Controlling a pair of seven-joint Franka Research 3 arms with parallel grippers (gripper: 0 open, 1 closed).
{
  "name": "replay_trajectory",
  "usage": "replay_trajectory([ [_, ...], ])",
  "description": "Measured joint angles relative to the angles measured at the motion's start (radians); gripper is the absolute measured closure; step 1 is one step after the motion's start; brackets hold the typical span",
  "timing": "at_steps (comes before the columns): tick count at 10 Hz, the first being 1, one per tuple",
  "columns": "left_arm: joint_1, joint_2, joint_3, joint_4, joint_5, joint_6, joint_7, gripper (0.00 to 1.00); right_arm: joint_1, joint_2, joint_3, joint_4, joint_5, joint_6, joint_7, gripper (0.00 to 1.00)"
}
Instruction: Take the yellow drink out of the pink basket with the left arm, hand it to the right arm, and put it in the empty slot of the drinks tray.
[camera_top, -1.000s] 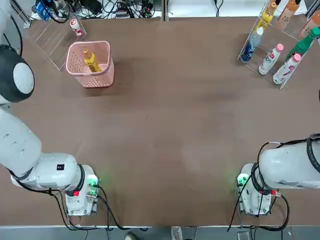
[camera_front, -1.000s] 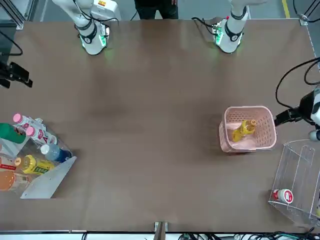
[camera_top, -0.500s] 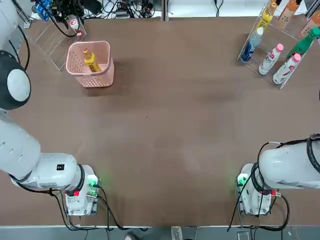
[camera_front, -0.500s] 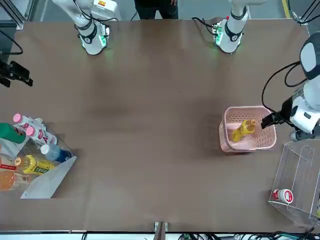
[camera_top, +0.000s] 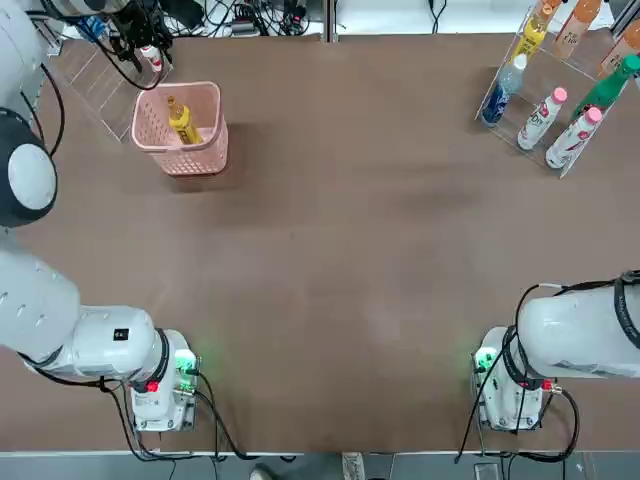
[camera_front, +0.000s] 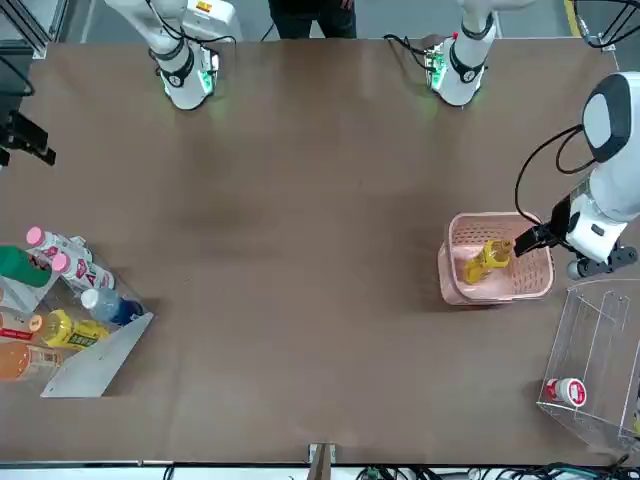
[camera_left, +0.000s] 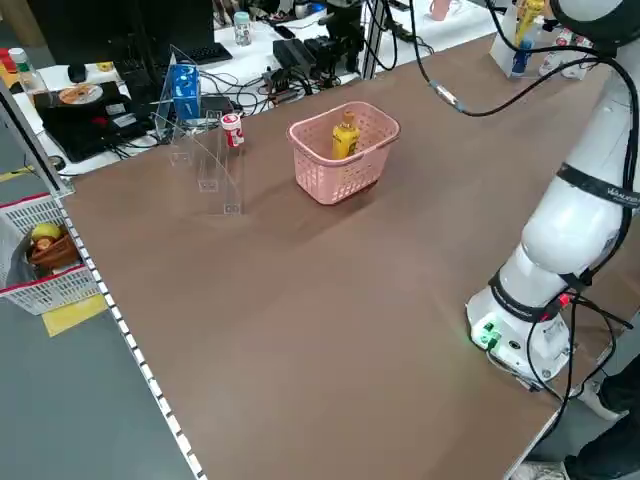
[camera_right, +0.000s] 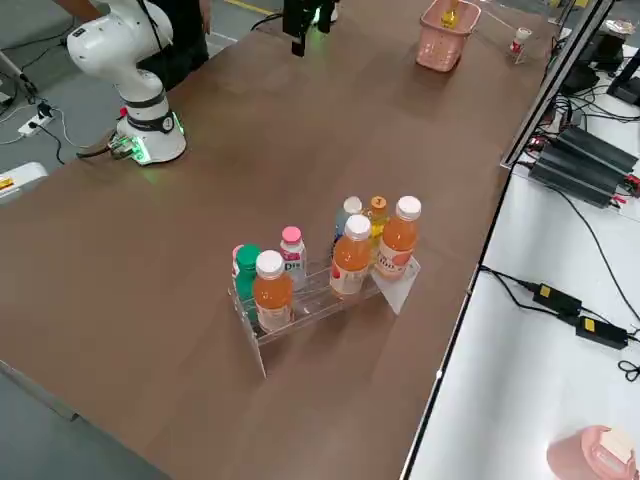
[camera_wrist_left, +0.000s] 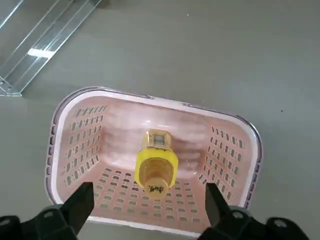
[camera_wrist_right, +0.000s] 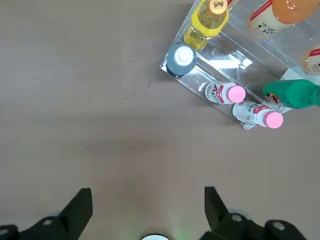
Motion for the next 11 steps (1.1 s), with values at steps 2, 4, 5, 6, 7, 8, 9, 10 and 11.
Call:
replay_trajectory([
  [2,0.000,-0.008,-0.001,-0.025,0.000,0.024,0.000,0.02,0.000,-0.003,0.001,-0.001,0.000,0.005,0.000,0.01],
  [4,0.000,-0.010,-0.001,-0.038,0.000,0.045,-0.001,0.02,0.001,-0.002,0.002,-0.009,0.000,0.006,0.000,0.01],
  [5,0.000,-0.010,-0.002,-0.044,0.000,0.054,-0.001,0.02,0.001,-0.002,0.004,-0.019,0.000,0.006,0.000,0.01],
  [6,0.000,-0.010,-0.004,-0.046,0.000,0.058,-0.001,0.02,0.002,-0.001,0.004,-0.027,0.000,0.016,0.000,0.01],
  [7,0.000,-0.010,-0.005,-0.047,0.000,0.059,-0.001,0.02,0.002,0.000,0.003,-0.029,0.000,0.030,0.000,0.02],
  [8,0.000,-0.010,-0.010,-0.047,0.000,0.059,-0.001,0.02,0.001,0.000,0.002,-0.029,0.000,0.039,0.003,0.02],
  [9,-0.001,-0.010,-0.017,-0.048,0.000,0.060,-0.001,0.02,0.001,0.000,0.001,-0.029,-0.001,0.047,0.007,0.02],
  [10,-0.001,-0.010,-0.021,-0.051,0.000,0.067,-0.007,0.02,0.001,0.000,0.000,-0.029,-0.004,0.054,0.009,0.02],
  [11,-0.001,-0.010,-0.022,-0.060,0.000,0.085,-0.016,0.02,0.002,0.000,0.001,-0.031,-0.027,0.058,0.009,0.02],
])
